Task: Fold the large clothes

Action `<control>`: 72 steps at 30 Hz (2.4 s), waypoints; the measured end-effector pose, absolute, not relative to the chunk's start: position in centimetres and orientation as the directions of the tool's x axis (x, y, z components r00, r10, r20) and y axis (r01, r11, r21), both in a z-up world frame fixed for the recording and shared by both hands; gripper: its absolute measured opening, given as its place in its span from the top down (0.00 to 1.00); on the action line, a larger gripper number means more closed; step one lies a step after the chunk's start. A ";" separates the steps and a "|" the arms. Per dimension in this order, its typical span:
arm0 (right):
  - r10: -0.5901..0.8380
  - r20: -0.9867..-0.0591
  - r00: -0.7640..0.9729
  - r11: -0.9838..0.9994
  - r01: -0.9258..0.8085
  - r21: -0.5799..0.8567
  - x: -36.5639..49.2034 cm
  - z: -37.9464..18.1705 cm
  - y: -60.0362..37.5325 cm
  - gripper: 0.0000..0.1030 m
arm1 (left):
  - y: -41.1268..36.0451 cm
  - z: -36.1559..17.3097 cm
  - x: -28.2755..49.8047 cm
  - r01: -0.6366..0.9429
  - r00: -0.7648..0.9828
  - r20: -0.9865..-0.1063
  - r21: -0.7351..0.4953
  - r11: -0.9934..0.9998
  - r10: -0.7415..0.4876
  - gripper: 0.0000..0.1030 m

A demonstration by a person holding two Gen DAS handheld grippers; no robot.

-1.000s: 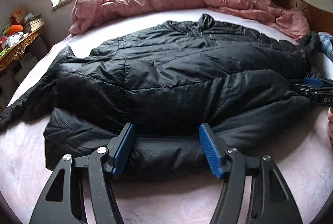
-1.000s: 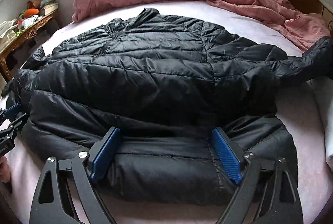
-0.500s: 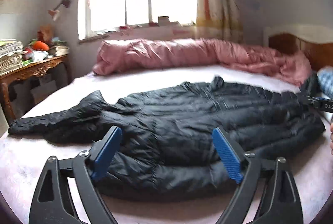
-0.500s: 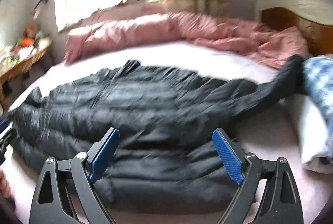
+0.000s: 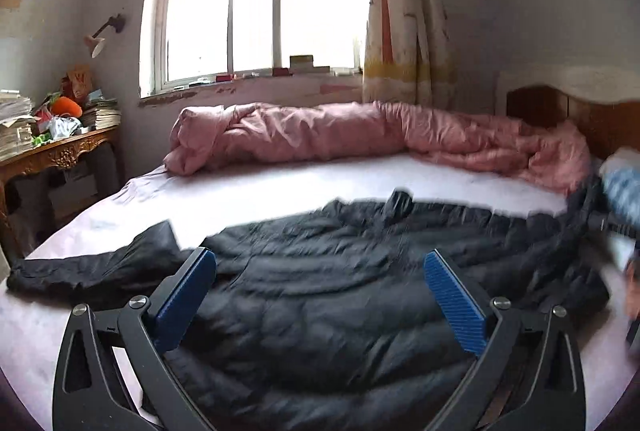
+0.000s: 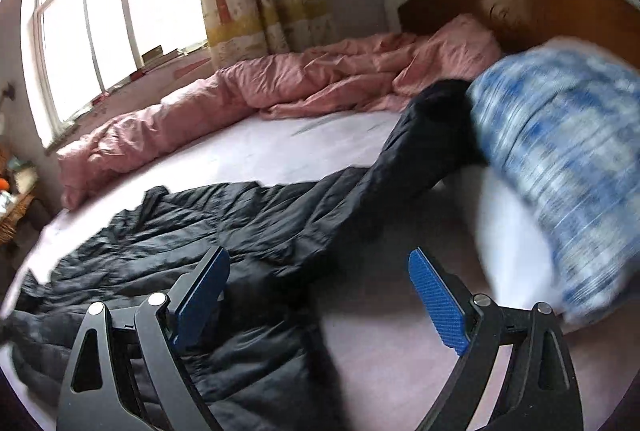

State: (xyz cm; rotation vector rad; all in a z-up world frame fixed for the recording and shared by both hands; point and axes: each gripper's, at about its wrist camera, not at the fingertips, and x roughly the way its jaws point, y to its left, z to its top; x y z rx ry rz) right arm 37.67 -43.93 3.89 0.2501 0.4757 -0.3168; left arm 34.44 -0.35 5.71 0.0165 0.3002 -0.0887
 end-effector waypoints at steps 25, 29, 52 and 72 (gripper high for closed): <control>-0.292 -0.442 0.848 0.946 0.325 0.001 37.9 3.5 -40.1 0.10 | -1.7 0.6 34.9 0.051 0.958 -0.285 0.076 0.996 -0.027 0.00; -0.332 -0.416 0.847 0.936 0.349 -0.037 37.7 3.8 -39.9 0.10 | -1.6 0.4 35.2 0.058 0.953 -0.300 0.068 0.996 -0.035 0.00; -0.556 -0.425 0.715 0.816 0.568 -0.112 46.3 4.7 -47.4 0.33 | -2.1 0.2 35.9 0.078 0.949 -0.312 0.088 0.993 -0.047 0.00; -0.076 -0.527 0.846 0.990 0.003 -0.138 43.8 4.0 -35.5 0.97 | -0.9 -0.7 37.4 0.082 0.914 -0.399 0.004 0.997 -0.074 0.00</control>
